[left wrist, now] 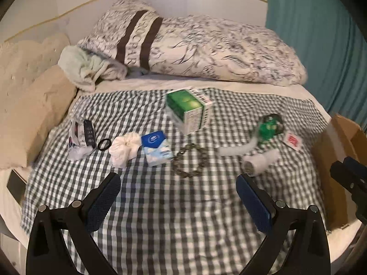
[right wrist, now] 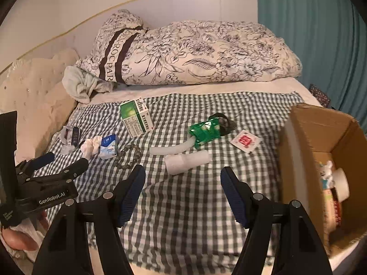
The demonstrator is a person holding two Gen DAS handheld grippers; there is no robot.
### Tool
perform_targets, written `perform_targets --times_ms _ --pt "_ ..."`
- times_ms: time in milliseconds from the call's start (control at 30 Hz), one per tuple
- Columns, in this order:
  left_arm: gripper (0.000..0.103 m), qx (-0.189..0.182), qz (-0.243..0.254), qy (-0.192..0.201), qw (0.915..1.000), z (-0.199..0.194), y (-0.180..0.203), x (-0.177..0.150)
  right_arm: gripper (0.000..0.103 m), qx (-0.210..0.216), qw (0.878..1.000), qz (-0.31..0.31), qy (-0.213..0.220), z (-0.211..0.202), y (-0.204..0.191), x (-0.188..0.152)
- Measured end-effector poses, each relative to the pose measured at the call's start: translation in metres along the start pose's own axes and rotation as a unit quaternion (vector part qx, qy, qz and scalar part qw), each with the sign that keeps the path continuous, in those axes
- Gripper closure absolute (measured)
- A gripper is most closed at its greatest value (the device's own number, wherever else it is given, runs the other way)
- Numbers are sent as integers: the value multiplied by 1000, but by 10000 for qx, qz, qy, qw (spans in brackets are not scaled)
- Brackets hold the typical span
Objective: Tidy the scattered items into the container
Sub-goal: 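Withdraw both tools from the box back over the bed, then grasp the bead bracelet with the left tool while the right tool grasps the white tube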
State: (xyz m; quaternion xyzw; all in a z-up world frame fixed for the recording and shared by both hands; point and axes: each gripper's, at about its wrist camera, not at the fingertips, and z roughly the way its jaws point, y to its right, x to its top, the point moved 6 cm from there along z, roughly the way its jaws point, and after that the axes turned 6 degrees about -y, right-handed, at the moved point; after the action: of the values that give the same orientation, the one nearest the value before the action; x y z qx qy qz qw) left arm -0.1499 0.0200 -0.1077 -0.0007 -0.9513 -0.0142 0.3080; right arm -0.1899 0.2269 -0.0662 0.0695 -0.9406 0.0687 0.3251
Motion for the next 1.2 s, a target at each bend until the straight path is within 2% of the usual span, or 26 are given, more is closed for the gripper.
perform_targets --times_ms 167,467,767,1200 --pt "0 42 -108 -282 9995 46 -12 -5 35 46 9996 4 -273 45 -9 -7" --pt "0 -104 54 -537 9985 102 3 1 35 -62 9977 -14 -671 114 -6 -12" --pt "0 -212 -33 -809 9965 138 11 1 35 -165 9969 61 -765 149 2 -7" --pt "0 -207 173 -883 9957 169 31 2 35 -115 9967 85 -797 171 -1 -3"
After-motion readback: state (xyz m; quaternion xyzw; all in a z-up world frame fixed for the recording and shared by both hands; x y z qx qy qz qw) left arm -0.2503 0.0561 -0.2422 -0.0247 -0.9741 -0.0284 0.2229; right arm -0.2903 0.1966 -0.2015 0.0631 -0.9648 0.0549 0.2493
